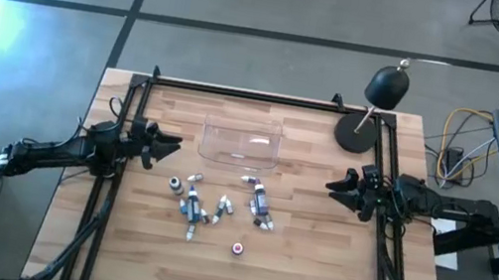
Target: Pick & Place food coloring
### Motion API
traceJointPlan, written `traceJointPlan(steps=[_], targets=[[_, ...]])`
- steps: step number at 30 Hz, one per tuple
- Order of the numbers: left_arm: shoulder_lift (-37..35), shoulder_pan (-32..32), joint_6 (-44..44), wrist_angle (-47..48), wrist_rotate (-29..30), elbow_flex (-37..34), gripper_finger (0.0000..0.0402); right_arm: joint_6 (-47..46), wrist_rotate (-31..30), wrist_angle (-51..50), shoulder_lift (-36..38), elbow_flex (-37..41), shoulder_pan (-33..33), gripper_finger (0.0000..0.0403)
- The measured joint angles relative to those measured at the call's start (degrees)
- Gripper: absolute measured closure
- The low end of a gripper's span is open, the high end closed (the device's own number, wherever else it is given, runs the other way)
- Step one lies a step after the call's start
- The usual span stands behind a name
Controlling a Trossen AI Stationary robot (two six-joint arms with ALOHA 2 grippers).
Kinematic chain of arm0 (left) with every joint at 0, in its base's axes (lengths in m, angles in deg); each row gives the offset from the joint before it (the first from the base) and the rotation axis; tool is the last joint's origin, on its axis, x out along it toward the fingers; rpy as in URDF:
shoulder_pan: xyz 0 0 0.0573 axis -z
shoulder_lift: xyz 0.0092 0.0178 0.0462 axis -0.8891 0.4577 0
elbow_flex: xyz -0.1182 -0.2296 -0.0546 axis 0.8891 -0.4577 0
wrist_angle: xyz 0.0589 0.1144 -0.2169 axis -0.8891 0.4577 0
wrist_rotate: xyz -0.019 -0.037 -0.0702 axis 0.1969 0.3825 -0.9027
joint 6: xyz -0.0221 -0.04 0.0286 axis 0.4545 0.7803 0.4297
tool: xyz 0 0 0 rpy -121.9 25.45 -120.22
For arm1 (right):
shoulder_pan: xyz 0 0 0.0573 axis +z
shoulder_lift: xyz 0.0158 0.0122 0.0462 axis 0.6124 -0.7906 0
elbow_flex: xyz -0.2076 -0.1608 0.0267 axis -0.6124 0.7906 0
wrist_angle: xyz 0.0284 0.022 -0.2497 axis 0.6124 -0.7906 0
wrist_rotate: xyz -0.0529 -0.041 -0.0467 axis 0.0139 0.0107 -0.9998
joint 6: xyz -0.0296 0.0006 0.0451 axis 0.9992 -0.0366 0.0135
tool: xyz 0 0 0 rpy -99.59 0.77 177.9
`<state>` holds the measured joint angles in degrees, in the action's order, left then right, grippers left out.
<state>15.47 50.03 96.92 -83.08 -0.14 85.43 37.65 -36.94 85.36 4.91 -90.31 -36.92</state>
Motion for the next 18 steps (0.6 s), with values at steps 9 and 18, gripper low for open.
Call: traceJointPlan(steps=[9, 18], targets=[[0.0, 0.0, 0.0, 0.01, 0.0, 0.0, 0.0241, 0.02, 0.0, 0.01, -0.01, 0.0, 0.0, 0.02], [0.0, 0.02, 0.0, 0.02, -0.01, -0.01, 0.0241, -10.64, -5.65, -0.24, -0.11, -0.02, 0.02, 0.02]])
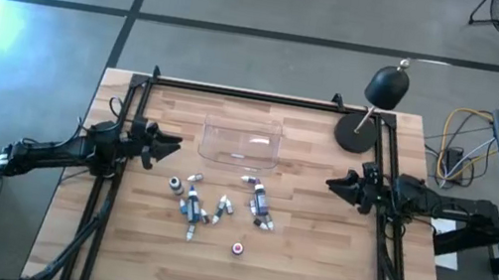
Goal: Pick & Place food coloring
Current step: Put the large violet food coloring bottle into the transparent bin
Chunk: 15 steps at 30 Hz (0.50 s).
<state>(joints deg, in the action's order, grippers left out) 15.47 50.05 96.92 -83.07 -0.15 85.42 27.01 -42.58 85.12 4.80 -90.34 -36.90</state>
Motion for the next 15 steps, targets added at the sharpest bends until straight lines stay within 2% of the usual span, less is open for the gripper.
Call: traceJointPlan(steps=[5, 10, 15], targets=[[0.0, -0.02, 0.0, 0.0, 0.0, 0.01, 0.0241, 0.23, -7.64, 0.76, -0.6, 0.0, -0.04, 0.02], [0.0, 0.0, 0.0, 0.0, 0.02, 0.0, 0.0241, -8.72, -11.77, 0.98, -1.27, 0.0, 0.0, 0.02], [0.0, 0.0, 0.0, 0.0, 0.0, 0.02, 0.0241, -11.33, -13.73, 6.38, -9.3, 0.02, 0.03, 0.02]])
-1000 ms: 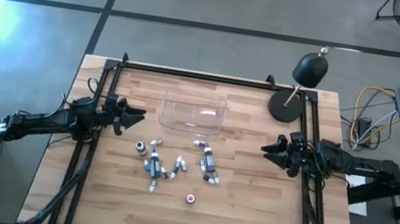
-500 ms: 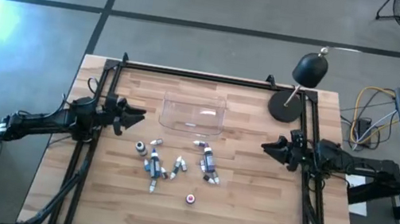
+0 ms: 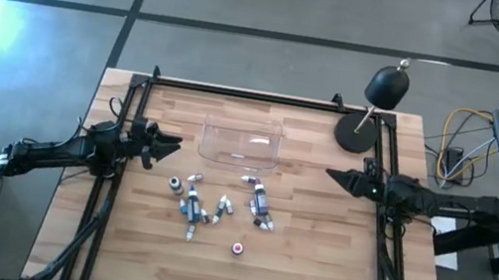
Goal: Pick & Place food coloring
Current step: Put the large violet food coloring bottle into the transparent bin
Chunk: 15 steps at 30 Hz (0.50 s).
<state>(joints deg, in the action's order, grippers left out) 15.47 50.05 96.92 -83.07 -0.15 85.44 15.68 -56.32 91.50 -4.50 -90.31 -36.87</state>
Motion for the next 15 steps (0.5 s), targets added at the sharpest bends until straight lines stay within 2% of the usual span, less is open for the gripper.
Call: traceJointPlan(steps=[5, 10, 15], targets=[[0.0, -0.01, 0.0, 0.0, 0.01, 0.01, 0.0241, -4.6, -0.31, 12.34, -15.39, -0.25, 0.96, 0.02], [0.0, -0.01, 0.0, 0.0, 0.02, 0.0, 0.0241, -15.75, 1.55, 6.84, -31.22, -5.85, 2.99, 0.02], [0.0, -0.02, 0.0, 0.0, 0.0, 0.0, 0.0241, -17.25, 6.15, -5.41, -46.64, -17.59, 5.43, 0.02]])
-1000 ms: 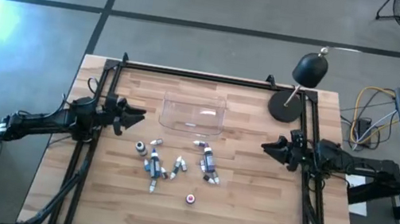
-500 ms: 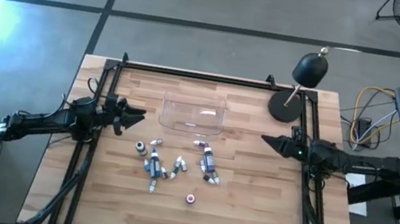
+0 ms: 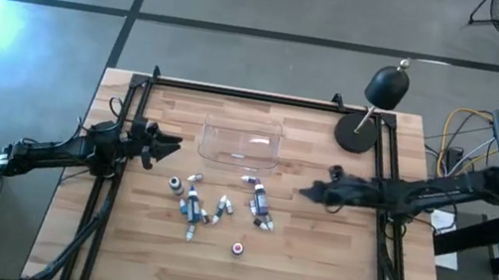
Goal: Pick & Place food coloring
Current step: Put the large violet food coloring bottle into the transparent bin
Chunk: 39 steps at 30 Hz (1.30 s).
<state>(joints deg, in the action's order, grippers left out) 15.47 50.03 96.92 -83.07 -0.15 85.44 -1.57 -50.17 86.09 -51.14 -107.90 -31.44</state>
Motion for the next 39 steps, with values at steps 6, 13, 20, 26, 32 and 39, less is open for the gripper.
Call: traceJointPlan(steps=[6, 13, 20, 26, 32, 39], targets=[[0.0, 0.0, 0.0, 0.0, 0.0, 0.0, 0.0241, 3.13, 6.19, -8.88, -16.19, -13.26, 0.08, 0.02], [0.0, 0.01, 0.0, 0.0, 0.0, 0.0, 0.0241, 9.96, 5.84, -11.32, -31.09, -26.73, -0.14, 0.0196], [0.0, 0.02, 0.0, 0.0, 0.0, -0.01, 0.0241, 13.22, 1.83, -22.82, -42.08, -40.76, -0.76, 0.015], [0.0, 0.02, 0.0, 0.02, 0.0, -0.01, 0.0241, 13.65, -2.78, -33.45, -49.13, -52.25, -1.33, 0.0113], [0.0, 0.02, 0.0, 0.02, 0.01, 0.0, 0.0241, 13.66, -1.65, -37.42, -55.68, -58.61, -1.93, 0.011], [0.0, 0.01, 0.0, 0.05, 0.0, -0.01, 0.0241, 12.3, -1.83, -41.42, -61.09, -62.38, -1.83, 0.0137]])
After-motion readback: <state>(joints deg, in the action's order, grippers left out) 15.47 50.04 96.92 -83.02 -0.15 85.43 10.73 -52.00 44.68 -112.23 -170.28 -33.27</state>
